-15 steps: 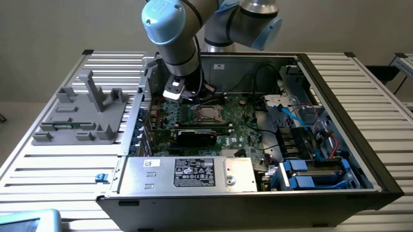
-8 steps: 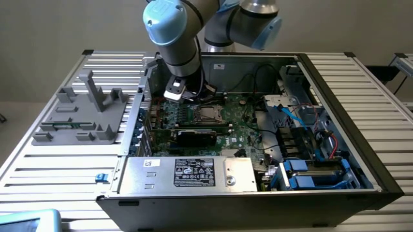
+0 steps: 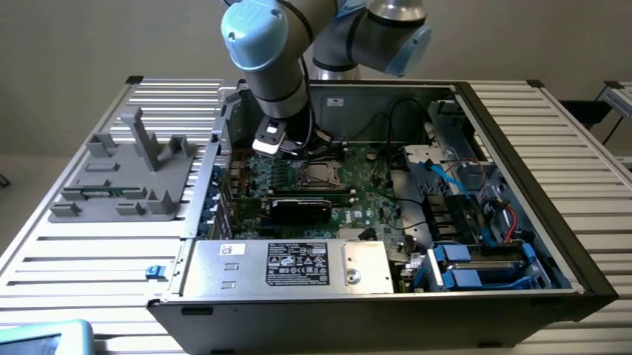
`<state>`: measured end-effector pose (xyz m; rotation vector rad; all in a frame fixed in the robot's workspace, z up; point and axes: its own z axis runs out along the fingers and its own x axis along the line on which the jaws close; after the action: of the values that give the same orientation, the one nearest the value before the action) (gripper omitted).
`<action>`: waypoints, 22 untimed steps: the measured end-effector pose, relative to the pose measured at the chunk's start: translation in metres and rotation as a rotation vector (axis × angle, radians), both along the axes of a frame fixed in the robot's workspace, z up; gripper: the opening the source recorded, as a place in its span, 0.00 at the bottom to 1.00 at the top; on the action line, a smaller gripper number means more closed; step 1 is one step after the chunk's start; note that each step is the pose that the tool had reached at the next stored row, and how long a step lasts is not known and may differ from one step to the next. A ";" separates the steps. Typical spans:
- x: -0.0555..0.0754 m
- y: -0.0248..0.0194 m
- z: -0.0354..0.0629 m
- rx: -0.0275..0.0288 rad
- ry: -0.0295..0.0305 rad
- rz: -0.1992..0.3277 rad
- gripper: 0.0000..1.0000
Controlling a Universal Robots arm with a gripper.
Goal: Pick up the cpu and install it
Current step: 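Install the first cpu locking lever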
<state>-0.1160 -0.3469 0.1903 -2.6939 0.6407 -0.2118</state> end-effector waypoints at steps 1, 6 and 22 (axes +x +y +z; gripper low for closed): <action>0.000 -0.0002 -0.0001 0.0000 0.0000 -0.001 0.12; 0.002 -0.0008 -0.0003 0.0000 0.0000 -0.006 0.12; 0.010 -0.0012 -0.0004 0.0000 0.0000 -0.021 0.12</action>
<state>-0.1059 -0.3481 0.1898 -2.6883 0.6689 -0.2173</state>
